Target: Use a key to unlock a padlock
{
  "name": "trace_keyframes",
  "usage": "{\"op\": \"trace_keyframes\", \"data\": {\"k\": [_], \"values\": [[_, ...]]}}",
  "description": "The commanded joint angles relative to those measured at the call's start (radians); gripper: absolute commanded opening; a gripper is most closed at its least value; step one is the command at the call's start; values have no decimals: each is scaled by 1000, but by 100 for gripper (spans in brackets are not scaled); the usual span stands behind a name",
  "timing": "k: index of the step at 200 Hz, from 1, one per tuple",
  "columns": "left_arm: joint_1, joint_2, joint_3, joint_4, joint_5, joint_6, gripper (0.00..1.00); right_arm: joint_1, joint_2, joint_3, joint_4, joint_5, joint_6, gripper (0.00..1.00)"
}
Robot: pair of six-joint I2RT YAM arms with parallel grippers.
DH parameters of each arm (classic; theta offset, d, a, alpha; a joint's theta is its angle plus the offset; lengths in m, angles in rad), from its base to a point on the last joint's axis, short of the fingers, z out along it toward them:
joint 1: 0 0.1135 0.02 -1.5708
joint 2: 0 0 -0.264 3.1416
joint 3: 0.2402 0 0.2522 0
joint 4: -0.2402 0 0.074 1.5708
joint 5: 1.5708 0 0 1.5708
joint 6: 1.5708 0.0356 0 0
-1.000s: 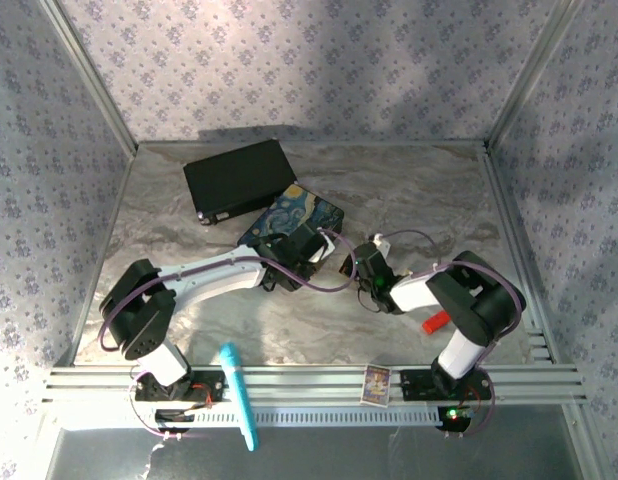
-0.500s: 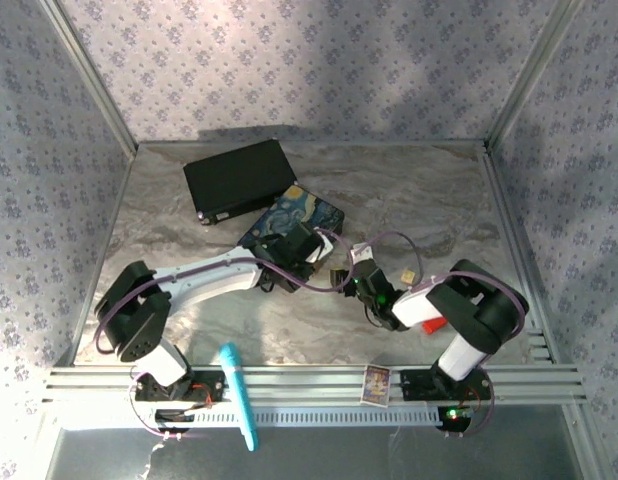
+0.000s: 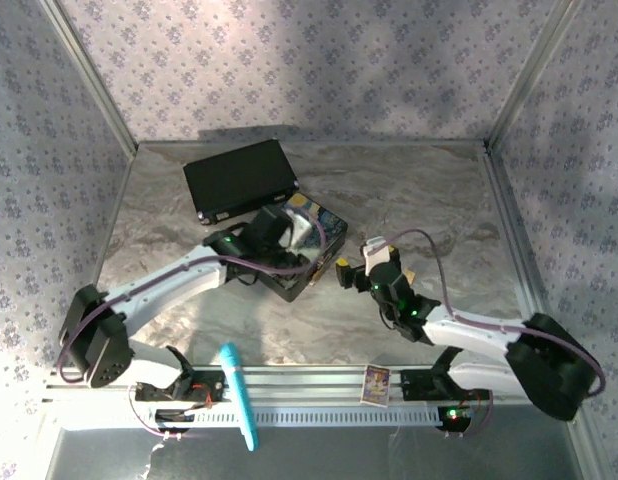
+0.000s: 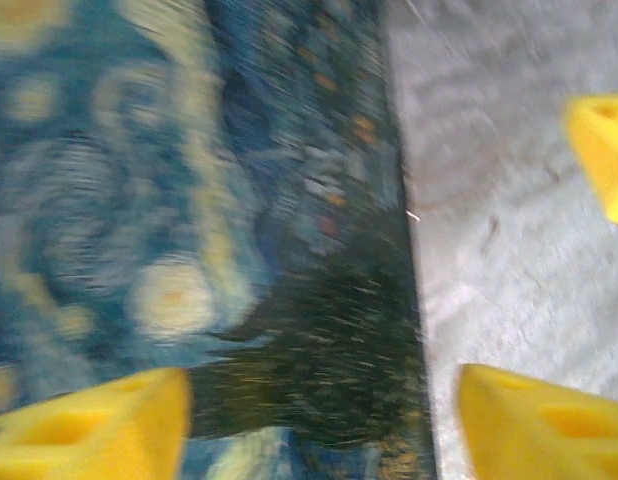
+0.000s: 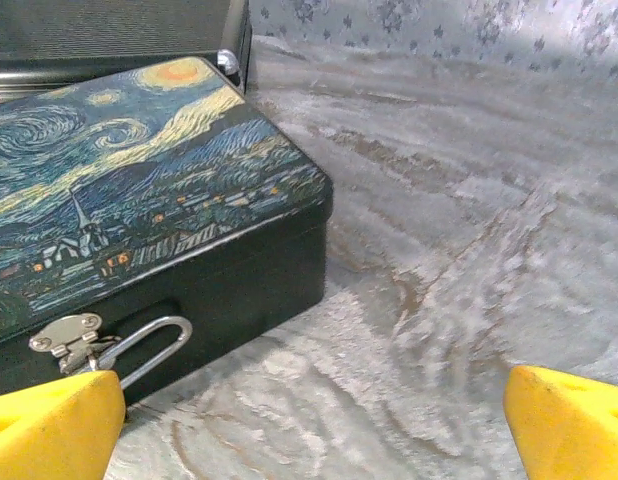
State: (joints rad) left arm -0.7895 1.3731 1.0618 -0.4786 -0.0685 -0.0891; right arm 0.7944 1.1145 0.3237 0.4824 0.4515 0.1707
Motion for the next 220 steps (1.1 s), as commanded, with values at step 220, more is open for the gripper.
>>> {"op": "trace_keyframes", "data": {"k": [220], "values": [[245,409,156,165,224,-63,77,-26,310,-2,294,-490,-283,86]]}}
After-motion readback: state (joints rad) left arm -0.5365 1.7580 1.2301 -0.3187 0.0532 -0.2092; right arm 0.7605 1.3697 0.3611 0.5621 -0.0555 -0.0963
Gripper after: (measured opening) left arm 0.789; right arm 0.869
